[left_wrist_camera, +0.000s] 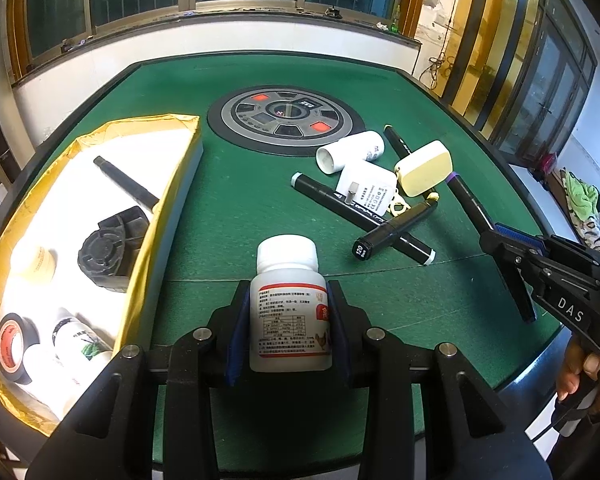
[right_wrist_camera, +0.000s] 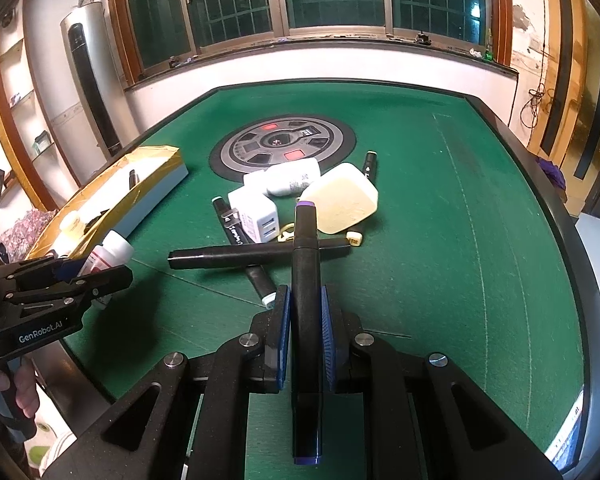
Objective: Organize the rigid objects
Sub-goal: 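Lift the bottle with the left gripper while the right gripper lifts the marker, then lower the bottle into the tray with the left gripper while the right gripper carries the marker over it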
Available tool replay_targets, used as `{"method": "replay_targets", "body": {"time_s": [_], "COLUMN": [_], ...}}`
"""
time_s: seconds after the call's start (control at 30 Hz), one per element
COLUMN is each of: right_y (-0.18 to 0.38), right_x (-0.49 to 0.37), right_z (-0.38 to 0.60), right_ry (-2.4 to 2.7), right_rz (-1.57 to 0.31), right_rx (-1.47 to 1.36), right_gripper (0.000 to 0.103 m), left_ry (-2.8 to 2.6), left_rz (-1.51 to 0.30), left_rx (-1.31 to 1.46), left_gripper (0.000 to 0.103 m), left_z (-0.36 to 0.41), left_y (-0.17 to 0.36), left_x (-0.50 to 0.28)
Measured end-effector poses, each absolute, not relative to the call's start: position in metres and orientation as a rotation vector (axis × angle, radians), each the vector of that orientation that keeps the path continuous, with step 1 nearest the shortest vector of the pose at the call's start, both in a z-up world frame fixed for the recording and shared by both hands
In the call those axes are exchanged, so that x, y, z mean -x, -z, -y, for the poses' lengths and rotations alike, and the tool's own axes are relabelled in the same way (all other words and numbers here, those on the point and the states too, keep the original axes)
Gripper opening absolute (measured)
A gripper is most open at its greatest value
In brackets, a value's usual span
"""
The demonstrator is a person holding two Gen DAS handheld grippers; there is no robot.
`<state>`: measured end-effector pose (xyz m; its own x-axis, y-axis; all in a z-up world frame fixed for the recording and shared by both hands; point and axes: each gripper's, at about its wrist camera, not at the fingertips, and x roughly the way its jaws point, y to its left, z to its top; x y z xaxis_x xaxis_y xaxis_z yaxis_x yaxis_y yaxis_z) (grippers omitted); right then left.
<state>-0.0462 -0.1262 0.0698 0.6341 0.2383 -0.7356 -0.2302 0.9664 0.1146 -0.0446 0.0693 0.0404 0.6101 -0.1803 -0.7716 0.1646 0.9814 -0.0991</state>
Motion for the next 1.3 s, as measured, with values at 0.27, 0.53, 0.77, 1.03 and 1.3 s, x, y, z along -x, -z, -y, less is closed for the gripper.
{"method": "replay_targets", "body": {"time_s": [0.27, 0.53, 0.77, 1.03, 1.3], "right_y": [-0.071, -0.075, -0.075, -0.074, -0.071], "right_x": [0.048, 0.048, 0.049, 0.049, 0.049], "right_z": [0.12, 0.111, 0.107, 0.104, 0.102], "right_ry": [-0.287, -0.31, -0.333, -0.352, -0.361], "right_rz": [-0.84, -0.829, -0.825, -0.827, -0.831], "right_rx": [0.005, 0.016, 0.014, 0.012, 0.007], "right_gripper": [0.013, 0.013, 0.013, 0.013, 0.013], "left_ry": [0.191, 0.168, 0.128, 0.036, -0.052], "left_rz": [-0.885, -0.868, -0.849, -0.813, -0.851], "left_rx": [0.024, 0.035, 0.065, 0.112, 0.229], "left_gripper": [0.034, 0.034, 0.034, 0.034, 0.034], "left_z": [-0.073, -0.083, -0.103, -0.147, -0.209], "left_y": [-0.044, -0.05, -0.057, -0.068, -0.06], "left_x": [0.045, 0.051, 0.058, 0.065, 0.063]}}
